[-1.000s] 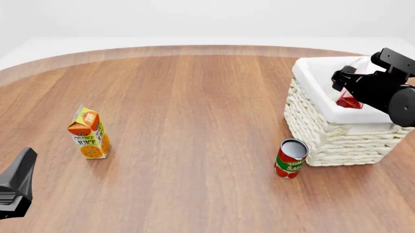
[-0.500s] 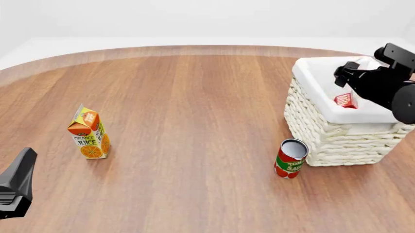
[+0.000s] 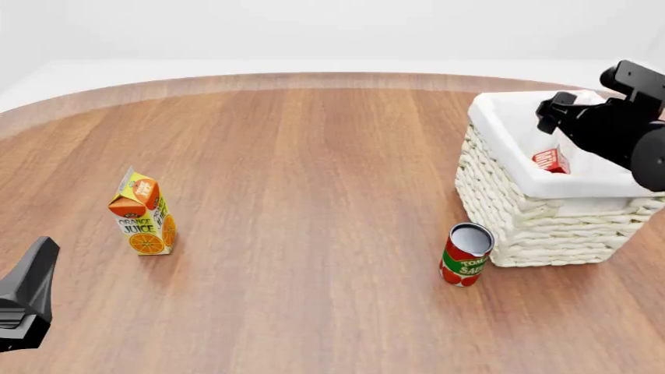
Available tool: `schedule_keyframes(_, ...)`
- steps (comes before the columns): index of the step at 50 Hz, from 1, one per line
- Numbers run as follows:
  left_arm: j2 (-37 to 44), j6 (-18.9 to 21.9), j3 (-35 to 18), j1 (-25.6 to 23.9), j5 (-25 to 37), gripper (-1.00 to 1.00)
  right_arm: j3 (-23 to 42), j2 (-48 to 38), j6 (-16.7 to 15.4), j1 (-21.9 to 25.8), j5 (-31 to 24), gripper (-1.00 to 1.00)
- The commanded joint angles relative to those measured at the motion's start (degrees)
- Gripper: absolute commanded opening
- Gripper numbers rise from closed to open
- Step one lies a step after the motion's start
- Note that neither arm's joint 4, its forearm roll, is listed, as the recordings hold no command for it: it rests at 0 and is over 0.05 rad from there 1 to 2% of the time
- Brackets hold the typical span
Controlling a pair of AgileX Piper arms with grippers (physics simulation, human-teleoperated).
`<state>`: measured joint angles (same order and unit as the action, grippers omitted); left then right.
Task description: Pick the milk and place it in the basket.
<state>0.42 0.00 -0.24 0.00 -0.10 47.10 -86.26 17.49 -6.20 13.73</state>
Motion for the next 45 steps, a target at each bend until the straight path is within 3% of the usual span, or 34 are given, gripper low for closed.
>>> schedule_keyframes(1, 0.0, 0.0, 0.0, 0.0, 0.0, 1.0, 0.6, 0.3, -1.6, 0.0, -0.6, 1.0)
schedule_keyframes(9, 0.0, 0.0, 0.0, 0.0, 0.0, 1.0, 1.6, 0.4, -5.9, 0.0, -2.0, 1.0)
schedule_keyframes(29, 0.0, 0.0, 0.0, 0.0, 0.0, 1.0, 3.2, 1.6, -9.3, -0.2, -3.2, 1.0)
schedule_keyframes(39, 0.0, 0.0, 0.0, 0.0, 0.0, 1.0, 4.7, 2.1, -13.7, -0.1, -4.4, 1.0)
schedule_keyframes(40, 0.0, 0.0, 0.0, 0.0, 0.0, 1.0, -8.5, 10.6, -12.7, 1.6, 1.5, 1.0)
schedule_keyframes(41, 0.0, 0.0, 0.0, 0.0, 0.0, 1.0, -17.3, 16.4, -13.1, 1.2, 4.3, 1.0)
schedule_keyframes(45, 0.0, 0.0, 0.0, 0.0, 0.0, 1.0, -20.5, 19.0, -13.4, 1.2, 5.0, 1.0)
